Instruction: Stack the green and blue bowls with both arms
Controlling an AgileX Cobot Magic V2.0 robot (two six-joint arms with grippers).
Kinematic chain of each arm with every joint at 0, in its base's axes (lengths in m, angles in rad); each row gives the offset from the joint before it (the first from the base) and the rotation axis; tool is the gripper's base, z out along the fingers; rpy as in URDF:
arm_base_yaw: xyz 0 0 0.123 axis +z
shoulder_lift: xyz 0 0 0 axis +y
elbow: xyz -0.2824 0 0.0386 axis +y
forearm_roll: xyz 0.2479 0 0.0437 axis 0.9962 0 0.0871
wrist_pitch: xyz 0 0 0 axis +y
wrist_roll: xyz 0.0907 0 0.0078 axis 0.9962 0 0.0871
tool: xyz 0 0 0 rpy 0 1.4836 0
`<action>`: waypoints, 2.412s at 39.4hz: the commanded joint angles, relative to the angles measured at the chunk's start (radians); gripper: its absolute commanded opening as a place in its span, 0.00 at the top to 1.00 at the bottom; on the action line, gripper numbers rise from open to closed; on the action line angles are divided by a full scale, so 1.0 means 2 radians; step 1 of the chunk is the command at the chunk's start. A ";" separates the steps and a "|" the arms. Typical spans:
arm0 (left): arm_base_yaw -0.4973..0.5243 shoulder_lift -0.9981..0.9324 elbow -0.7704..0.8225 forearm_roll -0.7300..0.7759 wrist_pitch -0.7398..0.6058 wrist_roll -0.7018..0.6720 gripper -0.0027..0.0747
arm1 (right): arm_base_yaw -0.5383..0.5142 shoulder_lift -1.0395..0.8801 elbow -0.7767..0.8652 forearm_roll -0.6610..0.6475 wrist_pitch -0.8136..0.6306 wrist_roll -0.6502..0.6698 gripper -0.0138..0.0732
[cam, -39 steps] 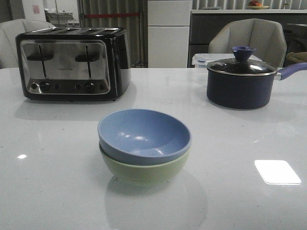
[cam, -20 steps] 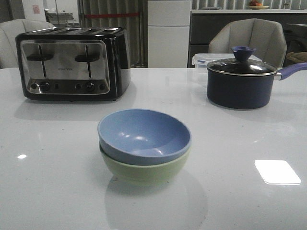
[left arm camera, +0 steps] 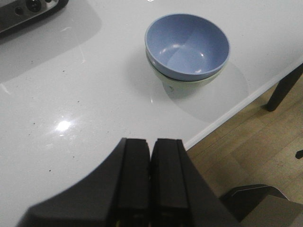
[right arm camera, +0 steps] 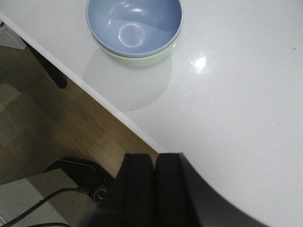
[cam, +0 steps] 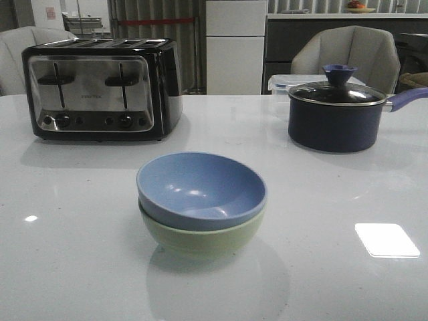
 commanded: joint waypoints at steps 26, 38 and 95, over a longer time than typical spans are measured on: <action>0.252 -0.241 0.273 -0.004 -0.384 -0.006 0.84 | -0.003 0.000 -0.014 0.006 -0.027 0.000 0.82; 0.305 -0.295 0.351 -0.021 -0.479 -0.006 0.84 | -0.003 0.000 -0.014 0.006 -0.027 0.000 0.82; 0.304 -0.294 0.364 -0.021 -0.495 -0.006 0.84 | -0.123 -0.106 0.065 -0.002 -0.153 -0.006 0.82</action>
